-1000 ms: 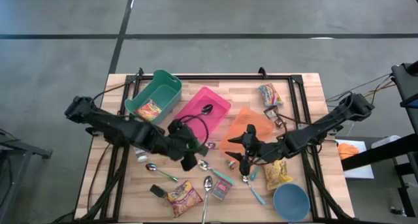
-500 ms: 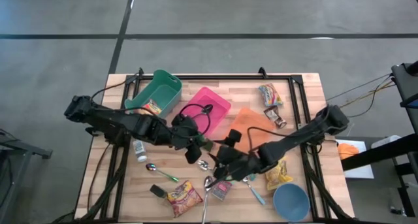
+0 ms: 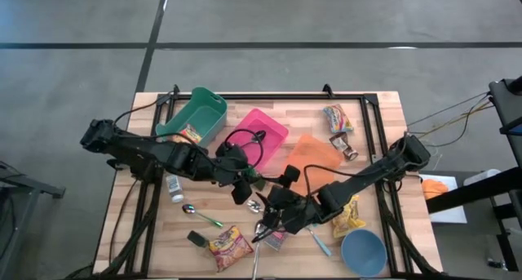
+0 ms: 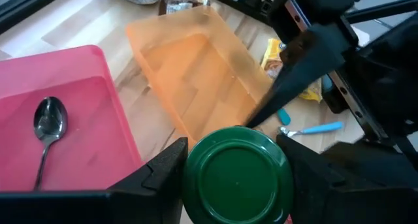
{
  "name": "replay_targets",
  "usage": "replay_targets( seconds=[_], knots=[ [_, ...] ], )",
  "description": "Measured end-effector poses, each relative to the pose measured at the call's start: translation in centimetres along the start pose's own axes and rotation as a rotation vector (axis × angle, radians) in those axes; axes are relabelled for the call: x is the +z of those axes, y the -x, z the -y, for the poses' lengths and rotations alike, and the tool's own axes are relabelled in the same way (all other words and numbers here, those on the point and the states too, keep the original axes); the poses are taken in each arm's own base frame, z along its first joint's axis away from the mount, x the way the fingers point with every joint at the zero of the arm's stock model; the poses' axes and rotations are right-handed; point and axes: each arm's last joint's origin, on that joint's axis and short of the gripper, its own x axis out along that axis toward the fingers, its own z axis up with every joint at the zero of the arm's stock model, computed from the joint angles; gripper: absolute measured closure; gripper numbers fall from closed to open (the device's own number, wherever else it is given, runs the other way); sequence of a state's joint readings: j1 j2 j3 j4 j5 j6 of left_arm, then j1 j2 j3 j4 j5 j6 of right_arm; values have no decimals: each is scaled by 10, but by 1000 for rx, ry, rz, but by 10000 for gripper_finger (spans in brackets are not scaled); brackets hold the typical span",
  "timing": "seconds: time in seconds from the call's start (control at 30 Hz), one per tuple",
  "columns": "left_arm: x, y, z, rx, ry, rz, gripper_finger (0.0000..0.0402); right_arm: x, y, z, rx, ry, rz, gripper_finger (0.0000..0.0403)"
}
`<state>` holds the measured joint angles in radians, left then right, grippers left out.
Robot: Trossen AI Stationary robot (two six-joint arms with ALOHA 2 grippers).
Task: Pick & Place Food Item
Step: Put the green seasoning bottle into the orange bin
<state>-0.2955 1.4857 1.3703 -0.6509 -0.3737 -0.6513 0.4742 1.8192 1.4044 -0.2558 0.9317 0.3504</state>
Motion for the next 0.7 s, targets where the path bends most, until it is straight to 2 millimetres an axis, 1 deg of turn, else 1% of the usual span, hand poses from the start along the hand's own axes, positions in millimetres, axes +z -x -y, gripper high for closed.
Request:
replay_targets(
  seconds=[0.33, 0.5, 0.6, 0.7],
  knots=[
    [-1, 1, 1, -20, -1, -14, 212, 4, 7, 3, 23, 41, -3, 168],
    [1, 2, 2, -26, 1, -9, 212, 3, 7, 3, 51, -40, -21, 168],
    [0, 4, 1, -27, 0, -11, 212, 2, 7, 1, 114, -20, -48, 168],
    [1, 5, 1, -30, 0, -10, 212, 1, 8, 1, 127, -24, -56, 168]
  ],
)
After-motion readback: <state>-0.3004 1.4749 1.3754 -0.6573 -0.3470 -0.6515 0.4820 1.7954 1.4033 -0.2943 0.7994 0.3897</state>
